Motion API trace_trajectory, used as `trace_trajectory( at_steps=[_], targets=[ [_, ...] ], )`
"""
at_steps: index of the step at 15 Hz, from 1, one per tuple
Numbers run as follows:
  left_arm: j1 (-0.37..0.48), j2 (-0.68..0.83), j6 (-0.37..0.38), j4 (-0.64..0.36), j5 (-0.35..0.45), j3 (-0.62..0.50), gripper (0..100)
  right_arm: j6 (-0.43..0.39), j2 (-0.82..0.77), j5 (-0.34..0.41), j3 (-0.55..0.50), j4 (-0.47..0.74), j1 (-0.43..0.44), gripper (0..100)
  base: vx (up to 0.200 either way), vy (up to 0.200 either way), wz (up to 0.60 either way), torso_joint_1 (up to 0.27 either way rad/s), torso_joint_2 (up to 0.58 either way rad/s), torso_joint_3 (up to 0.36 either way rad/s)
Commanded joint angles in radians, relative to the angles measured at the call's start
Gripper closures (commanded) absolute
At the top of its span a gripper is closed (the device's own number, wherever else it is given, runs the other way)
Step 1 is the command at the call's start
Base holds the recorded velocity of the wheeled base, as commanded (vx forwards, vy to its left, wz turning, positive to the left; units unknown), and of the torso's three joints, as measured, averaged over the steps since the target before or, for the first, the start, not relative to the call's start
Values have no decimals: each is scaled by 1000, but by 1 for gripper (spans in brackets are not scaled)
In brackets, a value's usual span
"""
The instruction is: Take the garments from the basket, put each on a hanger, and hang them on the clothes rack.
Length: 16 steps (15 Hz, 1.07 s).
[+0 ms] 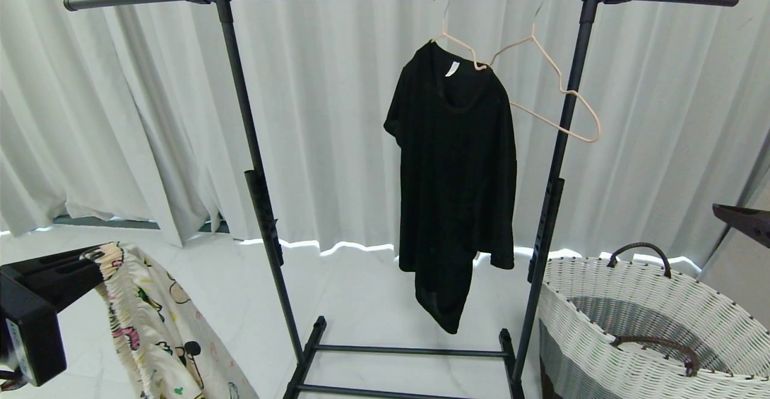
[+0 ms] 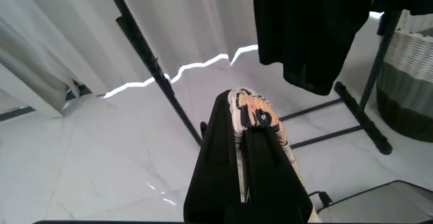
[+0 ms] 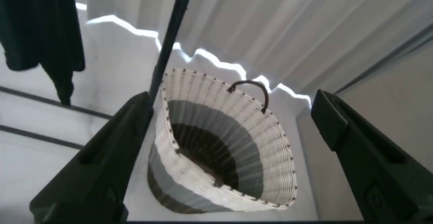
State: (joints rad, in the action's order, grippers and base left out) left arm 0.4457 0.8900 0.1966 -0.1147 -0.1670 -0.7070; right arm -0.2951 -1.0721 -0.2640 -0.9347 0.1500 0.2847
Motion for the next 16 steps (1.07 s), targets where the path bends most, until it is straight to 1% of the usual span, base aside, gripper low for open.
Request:
trace_trajectory(
  at_steps=[1, 3, 4, 5, 6, 7, 9, 11, 13, 14, 16],
  targets=[
    [-35, -14, 3, -2, -2, 26, 100, -22, -2, -1, 25, -20, -9, 0, 0, 0, 0, 0, 0, 0],
    [-94, -9, 18, 0, -3, 34, 100, -35, -2, -3, 31, -24, -18, 0, 0, 0, 0, 0, 0, 0],
    [-145, -11, 18, 0, -3, 34, 100, -36, 1, -1, 36, -26, -24, 0, 0, 0, 0, 0, 0, 0],
    [-170, -13, 18, 0, -3, 34, 100, -35, 1, -1, 36, -30, -25, 0, 0, 0, 0, 0, 0, 0],
    [-245, -13, 18, 0, -3, 35, 100, -35, -2, -1, 39, -49, -25, 0, 0, 0, 0, 0, 0, 0],
    [-280, -14, 20, 0, -3, 41, 100, -35, -2, -1, 39, -50, -25, 0, 0, 0, 0, 0, 0, 0],
    [-294, -23, 23, 0, -5, 54, 100, -35, -3, 0, 37, -52, -30, 0, 0, 0, 0, 13, -89, -62],
    [-295, -26, 66, 0, -6, 54, 100, -30, -2, 5, 37, -52, -30, 0, 0, 0, 0, 80, -207, -237],
    [-295, -26, 92, 1, -6, 54, 100, -21, -2, 14, 36, -53, -30, 0, 0, 0, 0, 132, -452, -300],
    [-295, -26, 92, 1, -6, 54, 100, -19, -2, 29, 34, -55, -30, 0, 0, 0, 0, 119, -505, -290],
    [-295, -33, 92, 1, -6, 54, 100, -18, -2, 37, 33, -55, -30, 0, 0, 0, 0, 151, -471, -293]
  ],
)
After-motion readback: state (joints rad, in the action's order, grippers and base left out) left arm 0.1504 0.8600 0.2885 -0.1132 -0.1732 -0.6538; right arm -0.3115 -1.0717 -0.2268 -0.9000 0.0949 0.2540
